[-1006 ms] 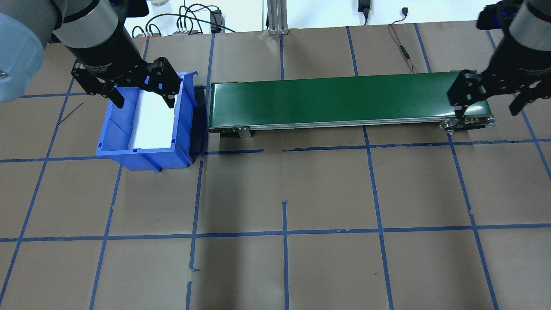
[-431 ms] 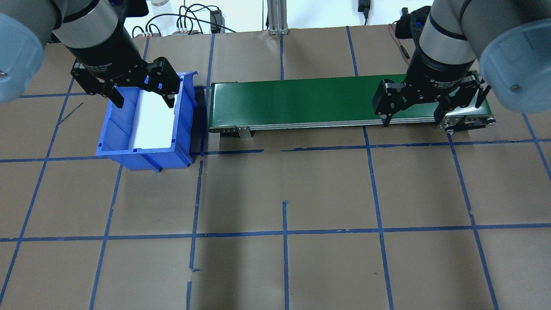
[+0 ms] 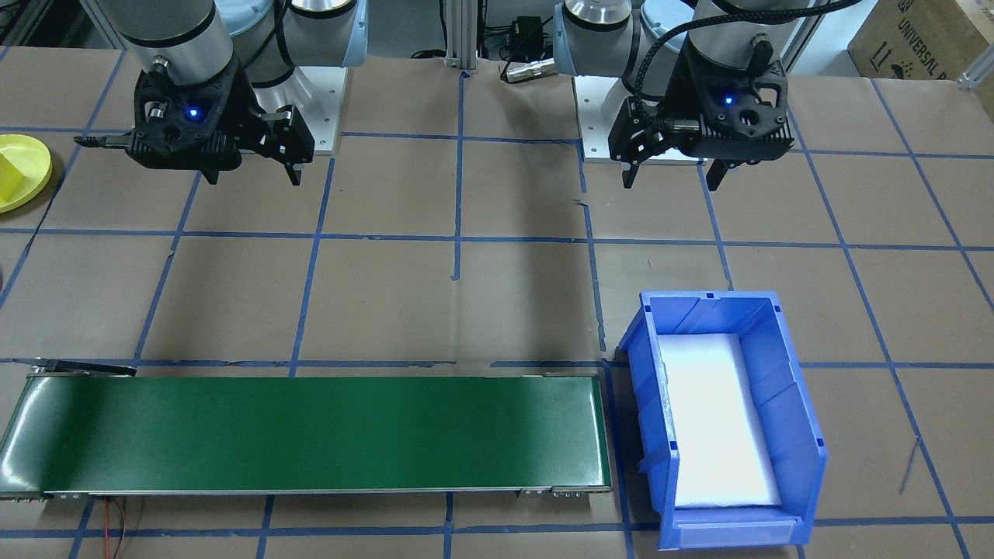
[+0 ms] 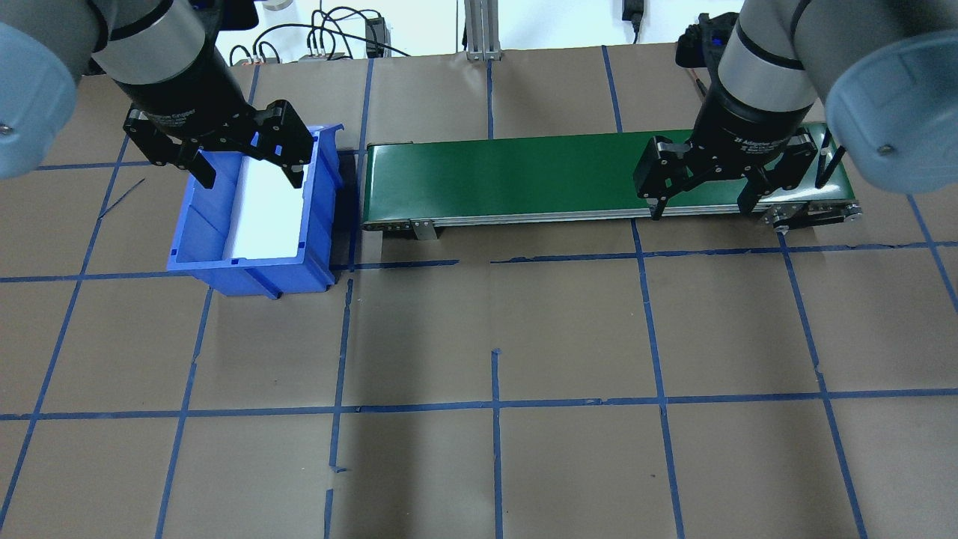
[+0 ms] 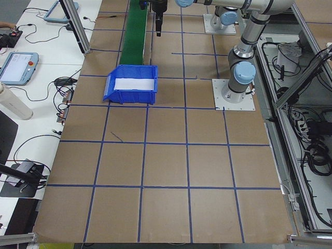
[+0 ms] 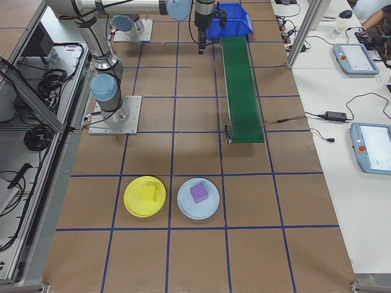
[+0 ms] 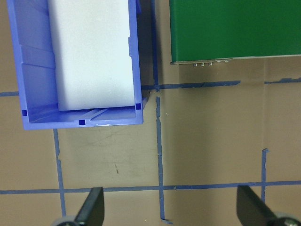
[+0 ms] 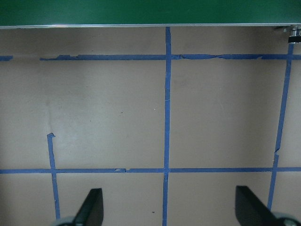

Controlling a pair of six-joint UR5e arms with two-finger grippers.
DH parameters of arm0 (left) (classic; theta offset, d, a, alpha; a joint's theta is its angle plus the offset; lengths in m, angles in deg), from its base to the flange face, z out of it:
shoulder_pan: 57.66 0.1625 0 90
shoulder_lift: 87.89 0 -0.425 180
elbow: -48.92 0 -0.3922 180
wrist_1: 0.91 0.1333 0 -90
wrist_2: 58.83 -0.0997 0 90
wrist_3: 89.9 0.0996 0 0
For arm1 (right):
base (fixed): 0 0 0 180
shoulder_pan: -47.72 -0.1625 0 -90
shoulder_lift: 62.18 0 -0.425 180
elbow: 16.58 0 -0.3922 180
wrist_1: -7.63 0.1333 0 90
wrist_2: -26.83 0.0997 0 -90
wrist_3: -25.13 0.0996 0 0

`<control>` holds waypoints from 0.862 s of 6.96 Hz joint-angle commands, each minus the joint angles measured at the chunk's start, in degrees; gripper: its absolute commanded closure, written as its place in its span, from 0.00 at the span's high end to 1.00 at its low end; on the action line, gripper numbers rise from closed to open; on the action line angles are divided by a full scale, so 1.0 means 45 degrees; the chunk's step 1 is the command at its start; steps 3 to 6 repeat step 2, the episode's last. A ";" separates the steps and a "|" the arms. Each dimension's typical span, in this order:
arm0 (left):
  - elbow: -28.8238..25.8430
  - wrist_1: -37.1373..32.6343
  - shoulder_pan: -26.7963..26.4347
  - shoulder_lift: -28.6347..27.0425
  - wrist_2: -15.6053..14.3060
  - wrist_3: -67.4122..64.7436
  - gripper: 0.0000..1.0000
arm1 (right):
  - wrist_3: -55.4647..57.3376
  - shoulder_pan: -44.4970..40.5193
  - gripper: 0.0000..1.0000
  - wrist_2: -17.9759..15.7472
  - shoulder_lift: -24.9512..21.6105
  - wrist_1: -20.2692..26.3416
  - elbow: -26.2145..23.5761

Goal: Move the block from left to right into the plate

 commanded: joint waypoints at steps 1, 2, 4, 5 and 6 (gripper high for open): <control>0.0002 0.0000 0.0000 0.0000 0.0000 0.0000 1.00 | -0.0115 0.0050 1.00 -0.0005 0.0004 -0.0393 -0.0014; 0.0002 0.0000 0.0000 0.0000 0.0000 0.0000 1.00 | -0.0115 0.0050 1.00 0.0033 0.0004 -0.0394 -0.0034; 0.0002 0.0000 0.0000 0.0000 0.0000 0.0000 1.00 | -0.0115 0.0050 1.00 0.0033 0.0004 -0.0394 -0.0034; 0.0002 0.0000 0.0000 0.0000 0.0000 0.0000 1.00 | -0.0115 0.0050 1.00 0.0033 0.0004 -0.0394 -0.0034; 0.0002 0.0000 0.0000 0.0000 0.0000 0.0000 1.00 | -0.0115 0.0050 1.00 0.0033 0.0004 -0.0394 -0.0034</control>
